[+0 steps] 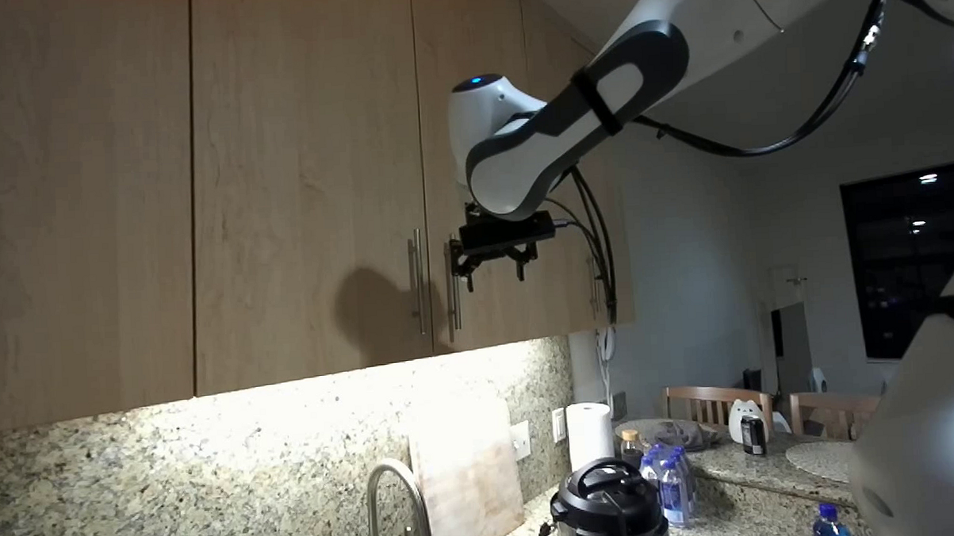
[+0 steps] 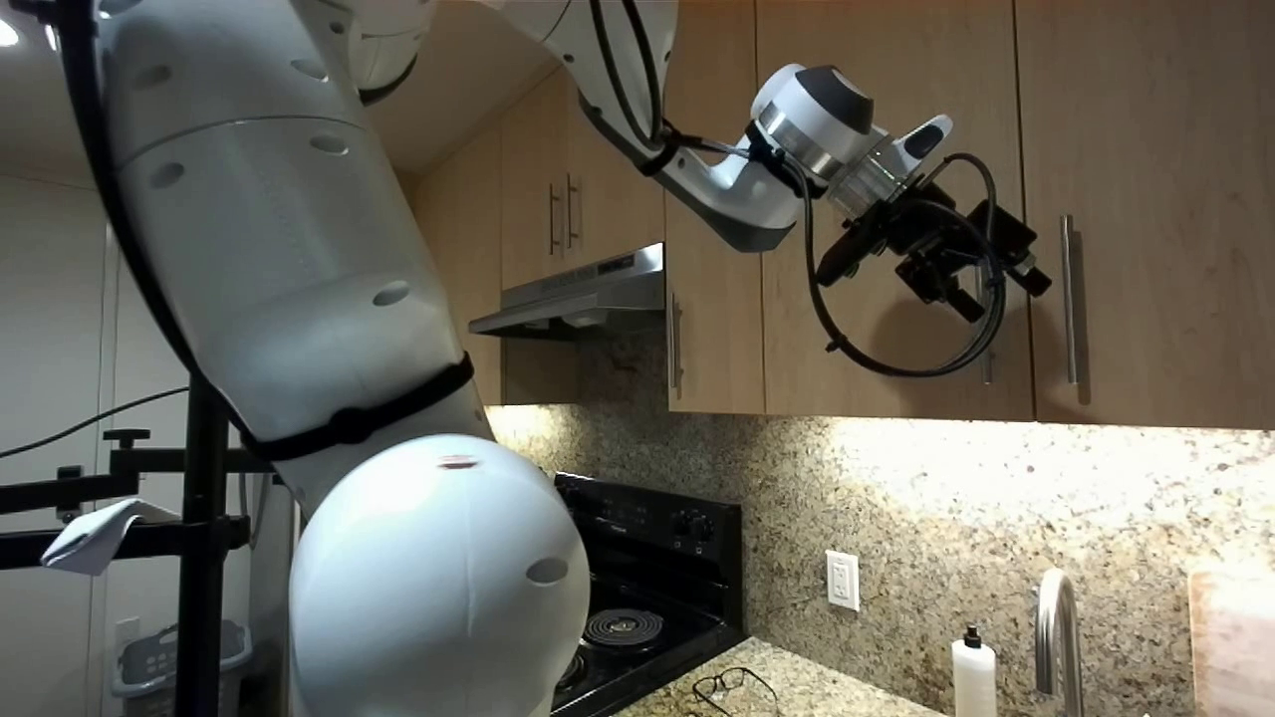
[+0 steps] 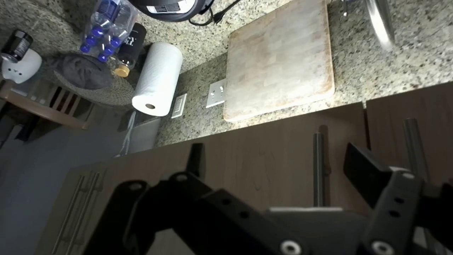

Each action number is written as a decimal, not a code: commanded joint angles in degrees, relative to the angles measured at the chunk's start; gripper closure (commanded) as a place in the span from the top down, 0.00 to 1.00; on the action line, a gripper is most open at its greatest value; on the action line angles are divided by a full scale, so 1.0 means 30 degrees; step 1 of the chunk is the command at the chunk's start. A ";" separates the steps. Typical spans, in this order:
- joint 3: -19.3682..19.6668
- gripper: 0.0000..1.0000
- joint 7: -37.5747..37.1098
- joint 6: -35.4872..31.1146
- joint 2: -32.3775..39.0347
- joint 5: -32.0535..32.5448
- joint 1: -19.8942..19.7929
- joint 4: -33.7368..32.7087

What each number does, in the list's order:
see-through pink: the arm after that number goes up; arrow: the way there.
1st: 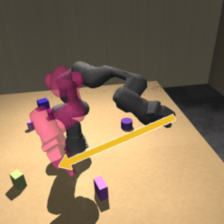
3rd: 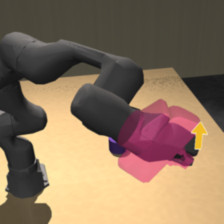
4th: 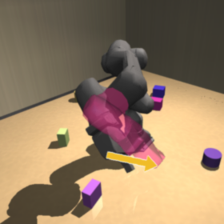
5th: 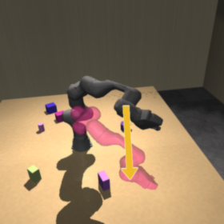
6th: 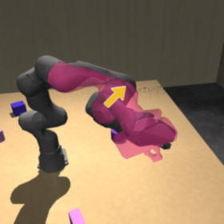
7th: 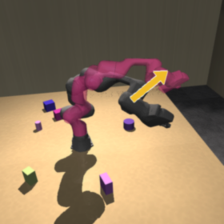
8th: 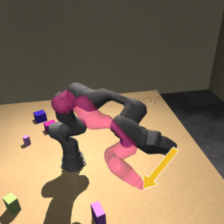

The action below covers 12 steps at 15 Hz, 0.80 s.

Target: Open the right door of the top cabinet

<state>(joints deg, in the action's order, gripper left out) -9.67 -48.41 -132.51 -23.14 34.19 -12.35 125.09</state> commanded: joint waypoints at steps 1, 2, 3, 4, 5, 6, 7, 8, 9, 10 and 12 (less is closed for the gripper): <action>-0.0945 1.00 -0.5147 -0.0329 0.1743 0.2570 -0.0788 -0.1215; -0.1012 1.00 -0.6357 -0.0152 0.2142 0.3359 -0.0684 -0.1505; -0.0959 1.00 -0.7432 -0.0202 0.2686 0.4420 -0.0541 -0.1914; -0.0668 1.00 -0.8115 -0.0001 0.3190 0.4838 -0.0177 -0.2361; -0.0420 1.00 -0.8798 0.0041 0.3658 0.5296 0.0115 -0.2799; -0.0202 1.00 -0.9322 0.0054 0.4002 0.5661 0.0358 -0.3146; -0.0006 1.00 -0.9757 0.0247 0.4371 0.6073 0.0550 -0.3595; 0.0278 1.00 -1.0002 0.0252 0.4702 0.6327 0.0789 -0.3963; 0.0575 1.00 -1.0060 0.0287 0.4959 0.6595 0.0997 -0.4286; 0.0837 1.00 -1.0024 0.0306 0.5185 0.6750 0.1200 -0.4564; 0.1409 1.00 -0.9747 0.0021 0.5576 0.6965 0.1529 -0.4994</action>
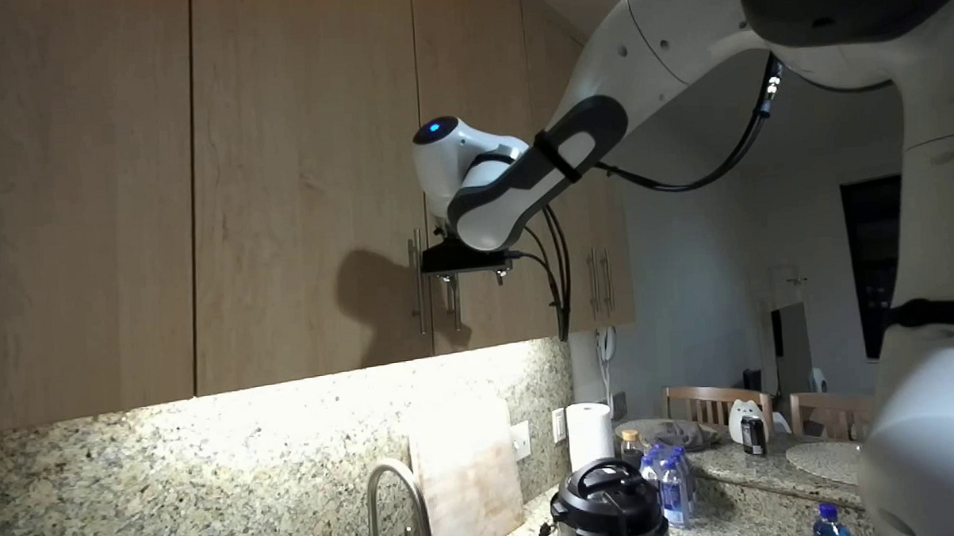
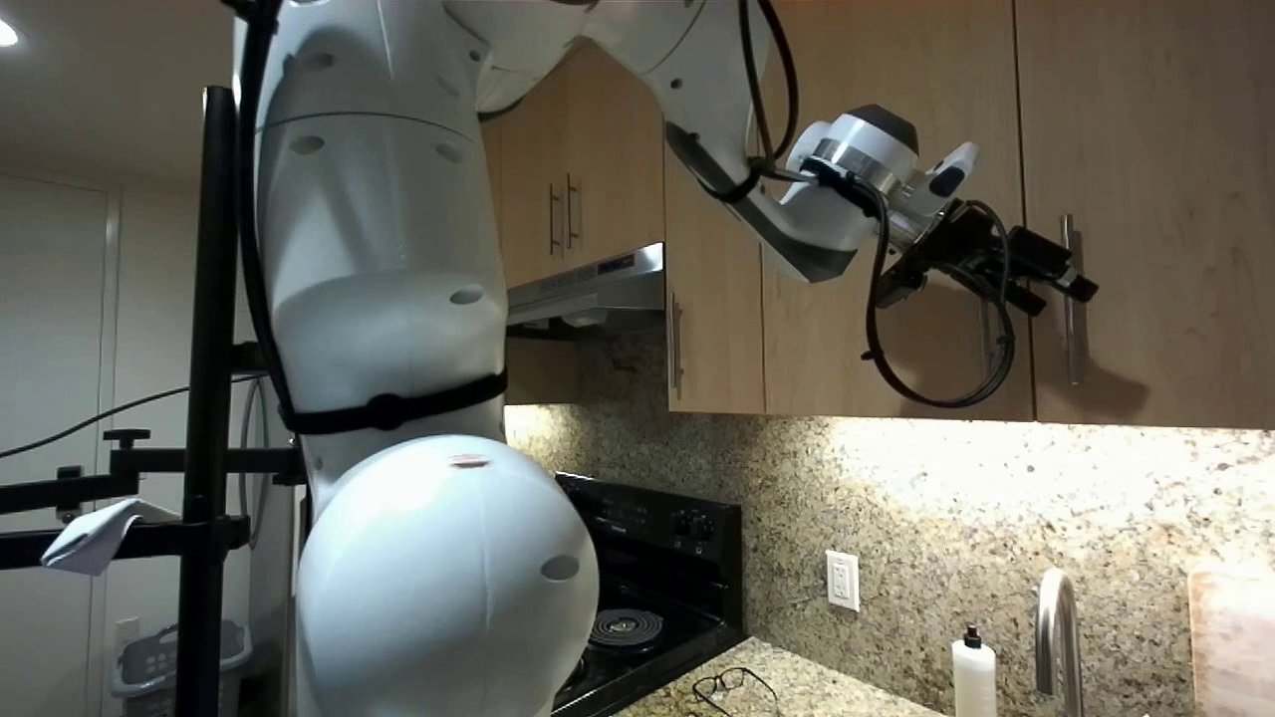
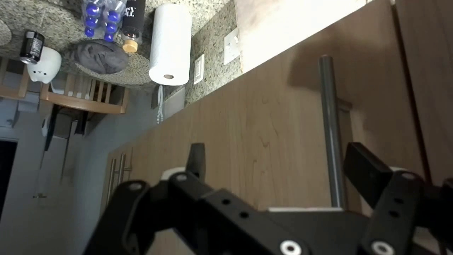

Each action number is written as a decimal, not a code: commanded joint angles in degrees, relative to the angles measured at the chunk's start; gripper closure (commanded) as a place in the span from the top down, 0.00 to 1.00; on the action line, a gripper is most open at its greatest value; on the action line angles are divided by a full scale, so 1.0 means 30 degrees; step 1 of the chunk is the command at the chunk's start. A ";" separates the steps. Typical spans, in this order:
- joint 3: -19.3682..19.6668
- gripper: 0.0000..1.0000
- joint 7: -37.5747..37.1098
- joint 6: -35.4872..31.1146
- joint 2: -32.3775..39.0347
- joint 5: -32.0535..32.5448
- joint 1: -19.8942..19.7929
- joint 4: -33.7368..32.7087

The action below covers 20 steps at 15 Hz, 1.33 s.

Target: Open the right door of the top cabinet

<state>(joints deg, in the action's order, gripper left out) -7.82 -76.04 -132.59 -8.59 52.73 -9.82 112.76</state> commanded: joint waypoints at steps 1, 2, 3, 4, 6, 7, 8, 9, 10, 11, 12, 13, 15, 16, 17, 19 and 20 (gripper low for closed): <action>0.1021 1.00 -0.0418 -0.0086 0.0917 0.0826 0.0848 -0.1082; 0.1231 1.00 -0.0325 -0.0210 0.1100 0.0806 0.0999 -0.1269; 0.1426 1.00 -0.0106 -0.0375 0.1364 0.0686 0.1139 -0.1487; 0.1577 1.00 -0.0039 -0.0457 0.1527 0.0621 0.1272 -0.1660; 0.1859 1.00 0.0288 -0.0675 0.1922 0.0447 0.1510 -0.2051; 0.1977 1.00 0.0432 -0.0696 0.2109 0.0401 0.1611 -0.2265; 0.2089 1.00 0.0445 -0.0728 0.2291 0.0431 0.1701 -0.2442; 0.2214 1.00 0.0567 -0.0719 0.2526 0.0376 0.1743 -0.2727; 0.2344 1.00 0.0665 -0.0757 0.2748 0.0302 0.1775 -0.2957; 0.2516 1.00 0.0778 -0.0651 0.3014 0.0280 0.1782 -0.3272; 0.2642 1.00 0.0861 -0.0589 0.3209 0.0231 0.1794 -0.3496; 0.2721 1.00 0.0864 -0.0375 0.3369 0.0159 0.1836 -0.3662; 0.2870 1.00 0.0671 -0.0001 0.3363 0.0133 0.1883 -0.3637; 0.2896 1.00 0.0481 0.0213 0.3281 0.0092 0.1892 -0.3568; 0.2888 1.00 0.0205 0.0365 0.3121 0.0125 0.1921 -0.3372; 0.2814 1.00 -0.0238 0.0989 0.2705 0.0012 0.2070 -0.2916; 0.2816 1.00 -0.0411 0.1278 0.2513 -0.0122 0.2133 -0.2712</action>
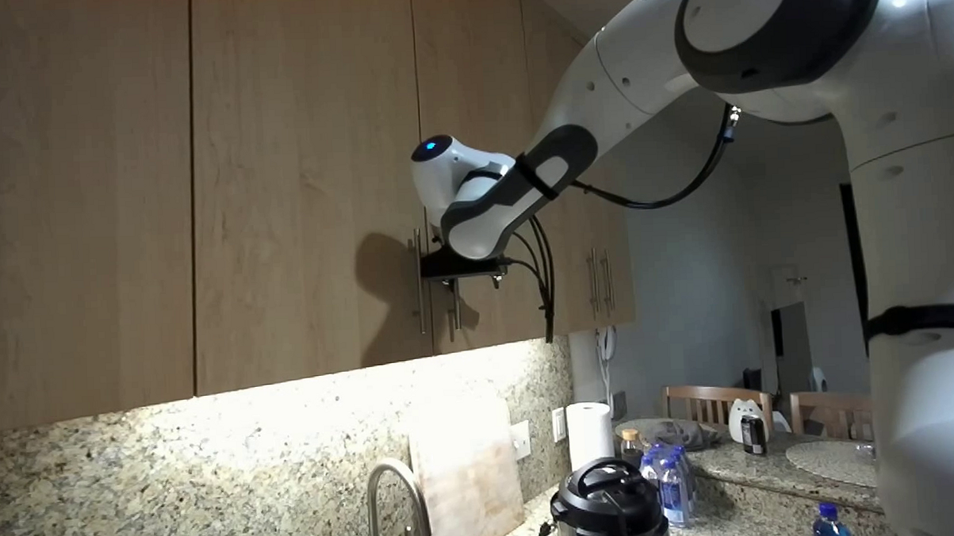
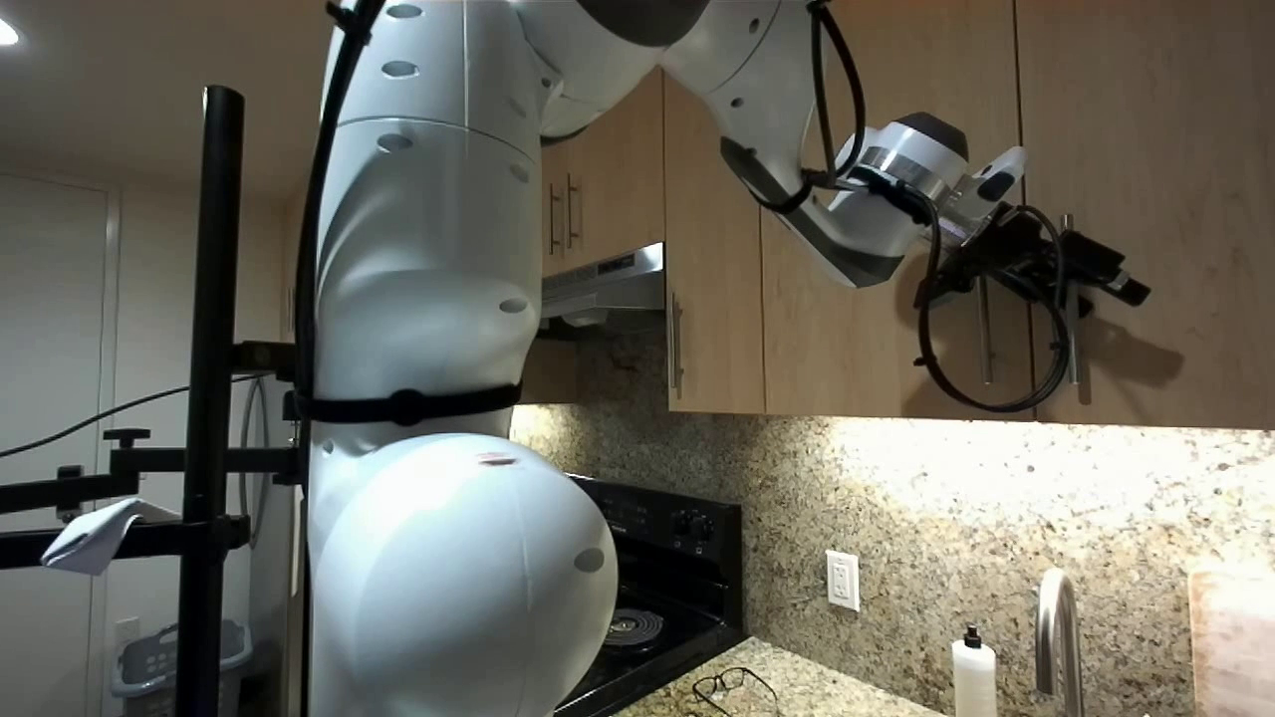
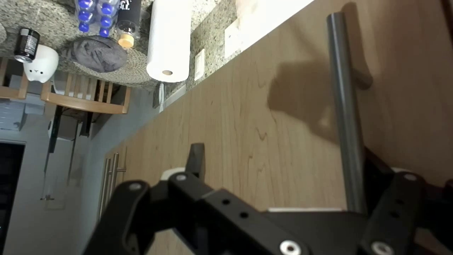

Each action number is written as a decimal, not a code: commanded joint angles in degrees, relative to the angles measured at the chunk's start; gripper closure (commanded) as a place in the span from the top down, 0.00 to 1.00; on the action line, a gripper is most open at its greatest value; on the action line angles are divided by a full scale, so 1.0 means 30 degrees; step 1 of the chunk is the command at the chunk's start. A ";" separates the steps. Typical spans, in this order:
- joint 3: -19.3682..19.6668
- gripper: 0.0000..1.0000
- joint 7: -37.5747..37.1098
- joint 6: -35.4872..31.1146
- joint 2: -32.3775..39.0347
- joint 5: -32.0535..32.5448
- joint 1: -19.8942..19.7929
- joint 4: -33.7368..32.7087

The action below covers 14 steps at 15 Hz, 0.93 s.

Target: Open the right door of the top cabinet

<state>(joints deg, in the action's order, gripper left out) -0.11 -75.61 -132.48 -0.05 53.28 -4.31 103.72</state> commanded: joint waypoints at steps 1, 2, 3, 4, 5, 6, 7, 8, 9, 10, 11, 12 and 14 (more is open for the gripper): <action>0.0241 1.00 -0.0736 0.1539 -0.0564 -0.0551 0.0348 0.0516; 0.0232 1.00 -0.0904 0.1834 -0.0727 -0.0739 0.0386 0.0639; 0.0248 1.00 -0.1147 0.2186 -0.0993 -0.0920 0.0409 0.0848; 0.0266 1.00 -0.1312 0.2467 -0.1224 -0.1103 0.0427 0.1019; 0.0296 1.00 -0.1496 0.2689 -0.1435 -0.1228 0.0414 0.1176; 0.0343 1.00 -0.1544 0.2801 -0.1556 -0.1430 0.0382 0.1259; 0.0383 1.00 -0.1737 0.2852 -0.1735 -0.1564 0.0342 0.1412; 0.0416 1.00 -0.1770 0.2785 -0.1885 -0.1682 0.0294 0.1539; 0.0475 1.00 -0.1753 0.2541 -0.2070 -0.1695 0.0223 0.1741; 0.0513 1.00 -0.1793 0.2344 -0.2196 -0.1618 0.0171 0.1899; 0.0590 1.00 -0.1878 0.2166 -0.2393 -0.1437 0.0079 0.2110; 0.0651 1.00 -0.1929 0.2080 -0.2561 -0.1352 0.0010 0.2289; 0.0757 1.00 -0.1870 0.1968 -0.2885 -0.1231 -0.0110 0.2683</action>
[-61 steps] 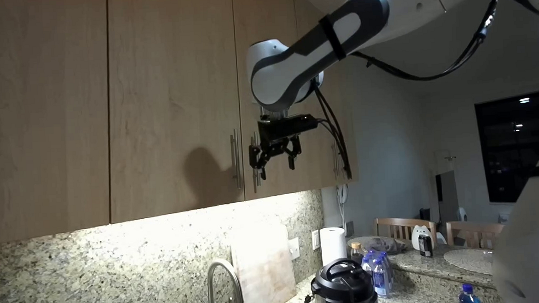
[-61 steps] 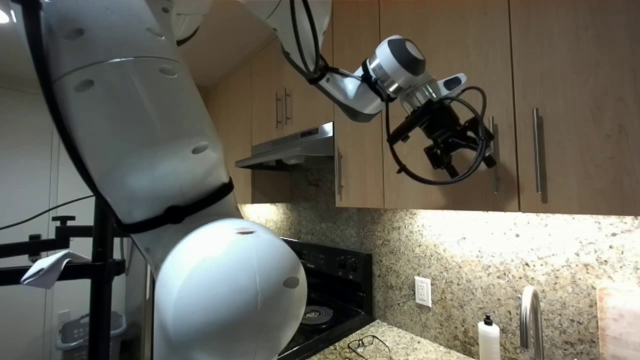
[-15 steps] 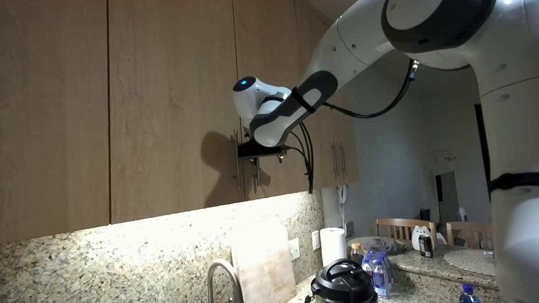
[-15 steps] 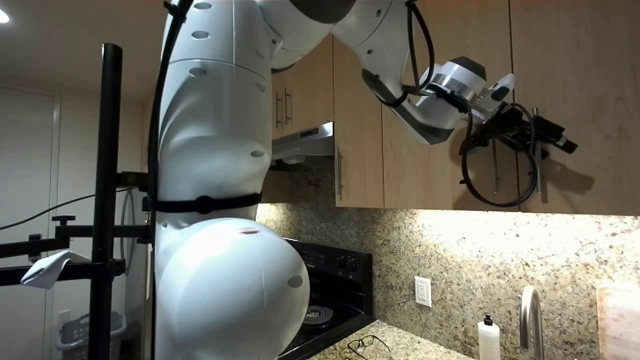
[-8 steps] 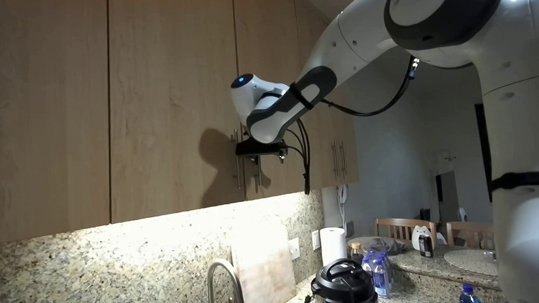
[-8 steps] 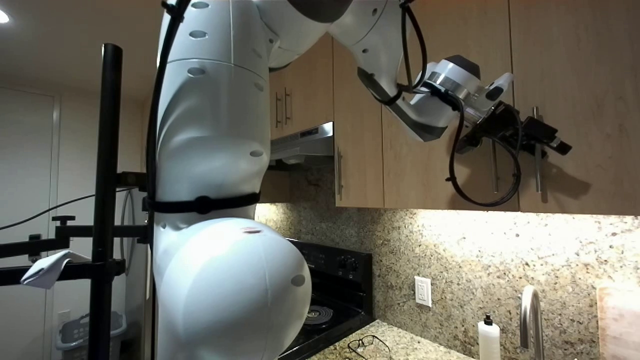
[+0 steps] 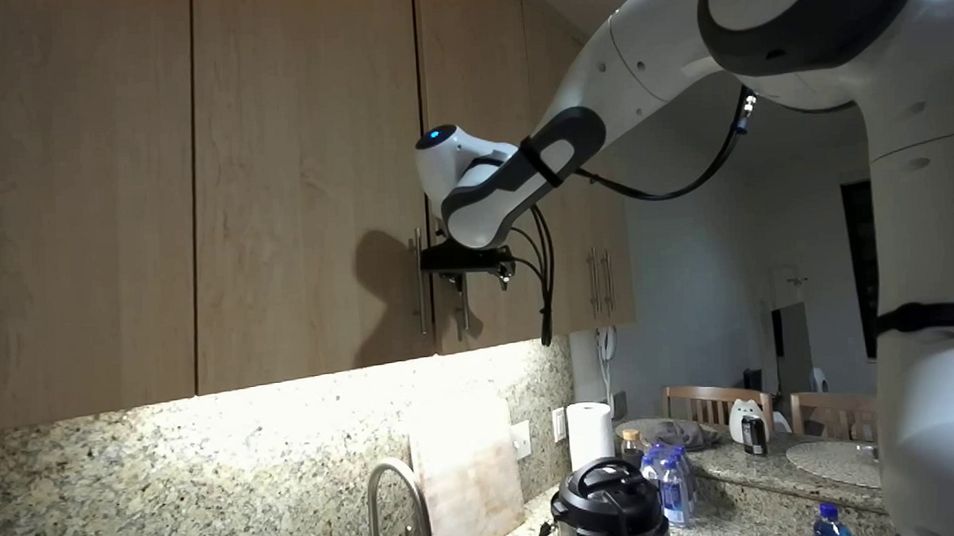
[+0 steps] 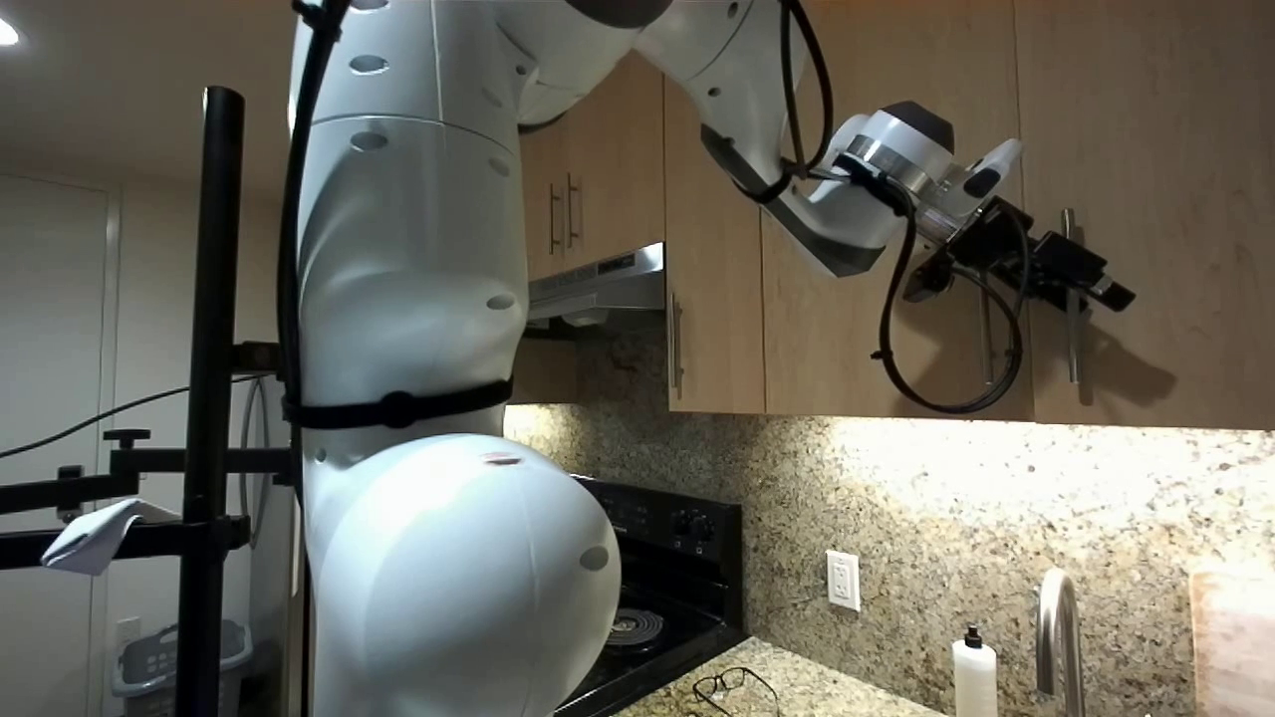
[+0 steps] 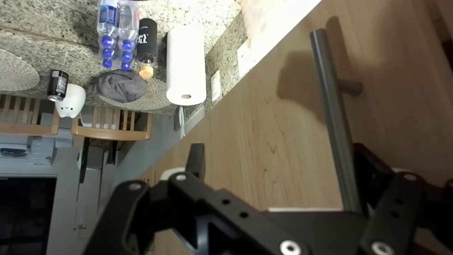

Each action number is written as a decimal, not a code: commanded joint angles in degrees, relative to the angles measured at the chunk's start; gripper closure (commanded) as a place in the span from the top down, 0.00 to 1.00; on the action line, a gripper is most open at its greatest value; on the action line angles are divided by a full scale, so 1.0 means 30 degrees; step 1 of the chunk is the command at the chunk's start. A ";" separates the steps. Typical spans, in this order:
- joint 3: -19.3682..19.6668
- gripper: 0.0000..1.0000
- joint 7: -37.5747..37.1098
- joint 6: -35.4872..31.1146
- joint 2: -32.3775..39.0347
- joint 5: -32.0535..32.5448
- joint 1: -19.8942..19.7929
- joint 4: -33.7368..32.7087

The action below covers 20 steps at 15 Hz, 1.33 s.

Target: Open the right door of the top cabinet

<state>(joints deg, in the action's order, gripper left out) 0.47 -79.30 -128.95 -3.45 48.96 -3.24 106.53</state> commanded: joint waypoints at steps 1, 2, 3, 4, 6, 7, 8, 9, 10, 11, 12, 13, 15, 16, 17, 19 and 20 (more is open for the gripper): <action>0.0644 1.00 -0.0608 0.0710 -0.1997 0.0252 -0.0554 0.2027; 0.0689 1.00 -0.0578 0.0611 -0.2197 0.0264 -0.0608 0.2248; 0.0799 1.00 -0.0459 0.0364 -0.2458 0.0191 -0.0708 0.2544; 0.0871 1.00 -0.0341 0.0122 -0.2682 0.0159 -0.0777 0.2812; 0.1156 1.00 0.0415 -0.0909 -0.3355 -0.0241 -0.0910 0.3627; 0.1281 1.00 0.0417 -0.1230 -0.3781 0.0014 -0.1047 0.4084; 0.1362 1.00 0.0502 -0.1458 -0.4038 0.0070 -0.1125 0.4387; 0.1499 1.00 0.1012 -0.1807 -0.4318 -0.0014 -0.1199 0.4759; 0.1640 1.00 0.1498 -0.2196 -0.4594 -0.0160 -0.1263 0.5107; 0.1809 1.00 0.2140 -0.2534 -0.4838 -0.0296 -0.1315 0.5428; 0.1935 1.00 0.2602 -0.2781 -0.5149 -0.0404 -0.1368 0.5759; 0.2067 1.00 0.3178 -0.3033 -0.5437 -0.0582 -0.1431 0.6063; 0.2288 1.00 0.4333 -0.3514 -0.5969 -0.1128 -0.1665 0.6653; 0.2374 1.00 0.4814 -0.3788 -0.6214 -0.1358 -0.1816 0.6936; 0.2453 1.00 0.5275 -0.3975 -0.6412 -0.1650 -0.1986 0.7200; 0.2552 1.00 0.6142 -0.4358 -0.6803 -0.2159 -0.2380 0.7687; 0.2602 1.00 0.6580 -0.4562 -0.6997 -0.2486 -0.2564 0.7923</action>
<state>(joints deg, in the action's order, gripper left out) 6.63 -64.84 -144.96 -19.53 43.25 -5.90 126.02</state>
